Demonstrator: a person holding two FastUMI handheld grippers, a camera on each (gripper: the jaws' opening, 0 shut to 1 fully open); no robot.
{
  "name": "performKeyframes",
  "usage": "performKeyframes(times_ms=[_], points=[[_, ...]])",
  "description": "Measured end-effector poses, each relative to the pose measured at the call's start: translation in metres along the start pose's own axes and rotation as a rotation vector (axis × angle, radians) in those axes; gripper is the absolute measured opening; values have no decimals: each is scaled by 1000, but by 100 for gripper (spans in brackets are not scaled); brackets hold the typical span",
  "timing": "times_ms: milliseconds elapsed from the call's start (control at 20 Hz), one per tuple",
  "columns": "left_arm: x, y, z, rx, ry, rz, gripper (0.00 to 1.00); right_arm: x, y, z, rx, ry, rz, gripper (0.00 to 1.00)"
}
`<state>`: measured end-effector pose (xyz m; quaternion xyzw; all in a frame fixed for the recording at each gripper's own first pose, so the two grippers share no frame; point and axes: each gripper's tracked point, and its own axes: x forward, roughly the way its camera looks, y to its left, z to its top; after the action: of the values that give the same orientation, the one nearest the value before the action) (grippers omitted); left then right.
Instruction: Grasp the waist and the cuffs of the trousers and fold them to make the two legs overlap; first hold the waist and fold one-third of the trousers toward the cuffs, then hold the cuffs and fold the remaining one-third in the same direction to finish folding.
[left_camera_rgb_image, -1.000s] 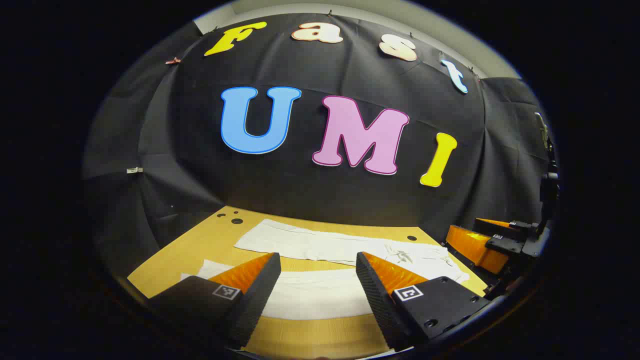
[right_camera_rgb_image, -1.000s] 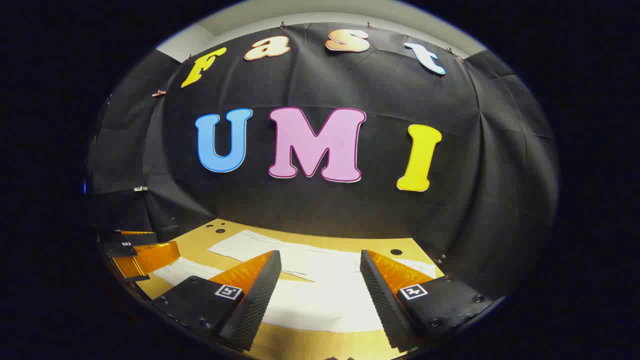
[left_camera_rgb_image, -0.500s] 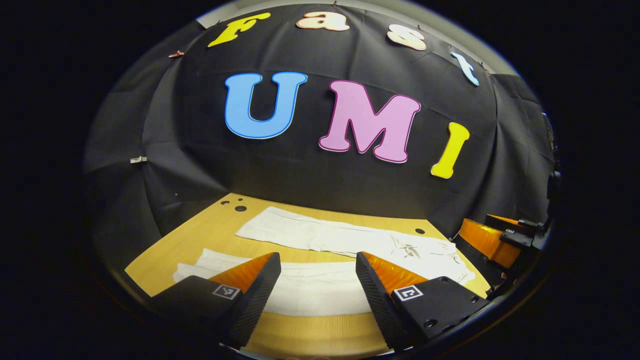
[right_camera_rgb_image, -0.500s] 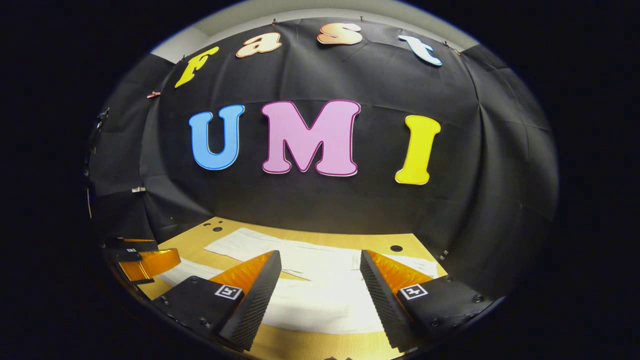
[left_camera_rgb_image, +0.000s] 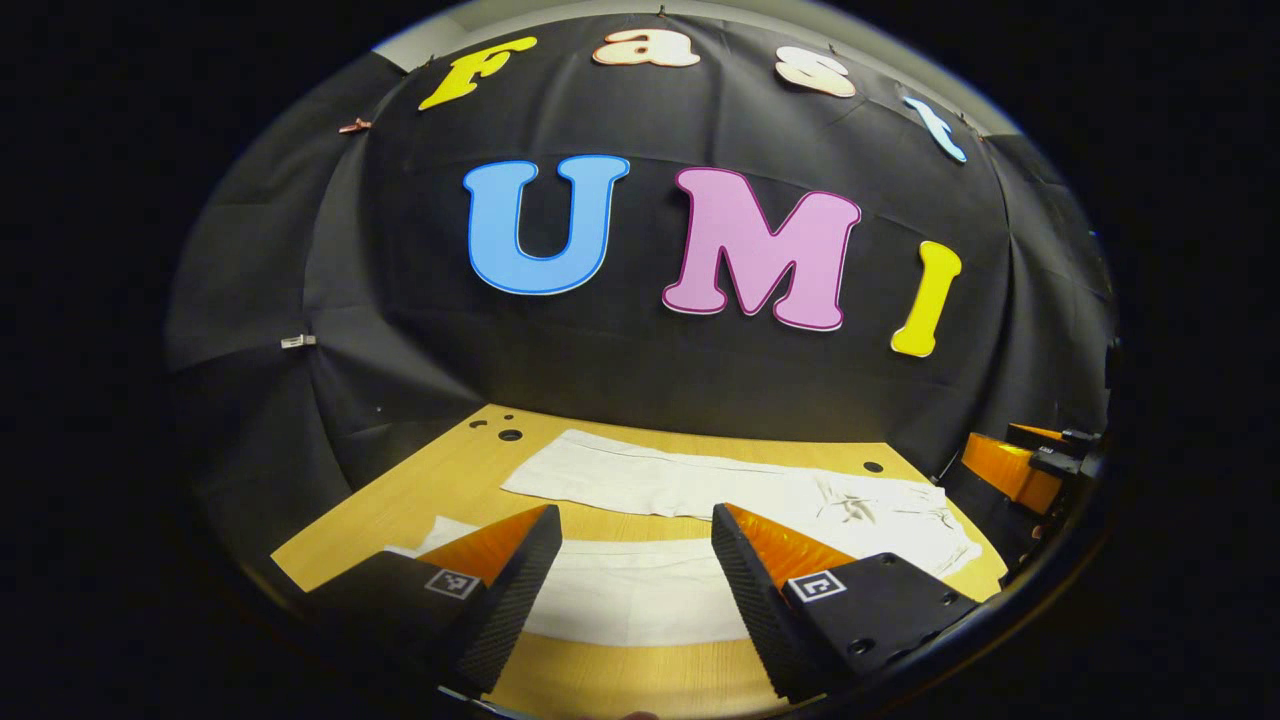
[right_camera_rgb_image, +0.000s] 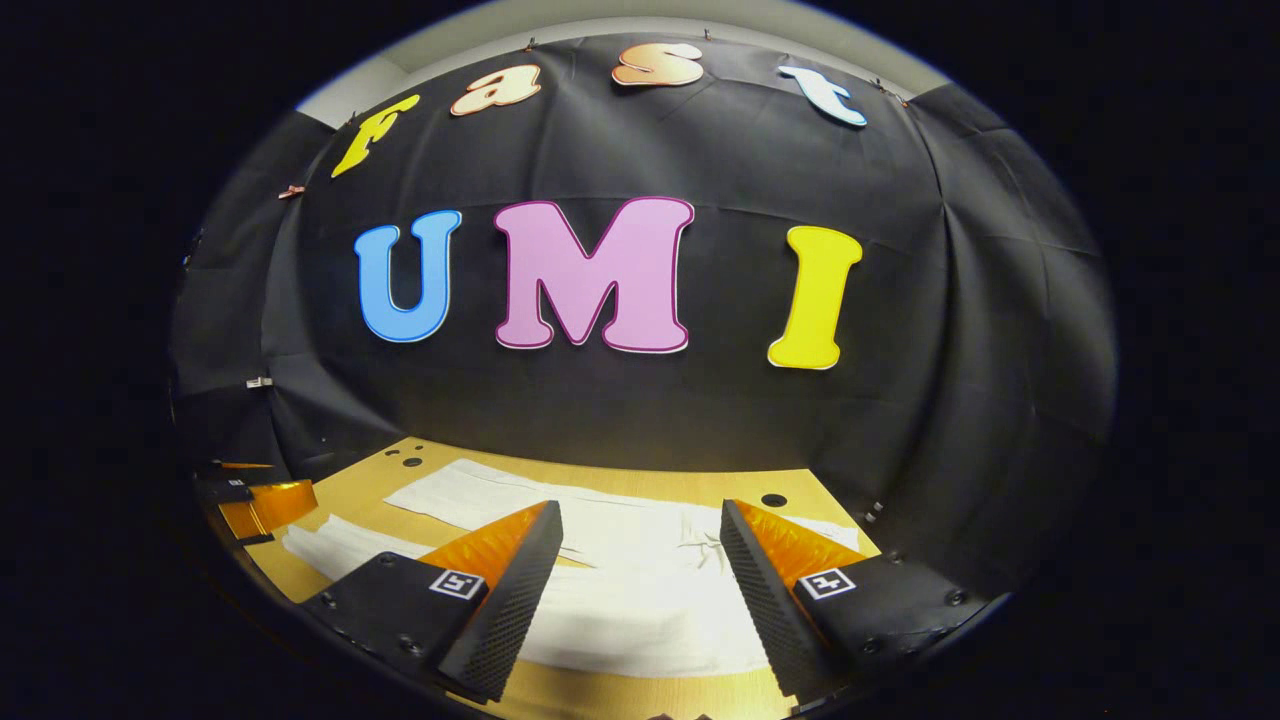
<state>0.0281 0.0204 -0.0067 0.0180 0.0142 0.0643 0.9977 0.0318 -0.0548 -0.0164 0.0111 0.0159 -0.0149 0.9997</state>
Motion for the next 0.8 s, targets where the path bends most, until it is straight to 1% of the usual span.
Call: performKeyframes(times_ms=[150,300,450,550,700,800], points=[[1,-3,-5,2,19,4,96,6,-11,-21,-54,73,10,97],[2,-9,-8,16,29,11,96,12,-20,-36,-107,110,35,98],[3,-15,-10,16,31,21,96,22,-32,-46,-149,147,84,98],[4,-16,-14,15,39,35,96,28,-44,-65,-188,207,98,98],[4,-16,-18,20,53,72,96,34,-67,-88,-308,262,125,98],[5,-15,-25,23,64,103,95,35,-82,-101,-383,284,165,98]])
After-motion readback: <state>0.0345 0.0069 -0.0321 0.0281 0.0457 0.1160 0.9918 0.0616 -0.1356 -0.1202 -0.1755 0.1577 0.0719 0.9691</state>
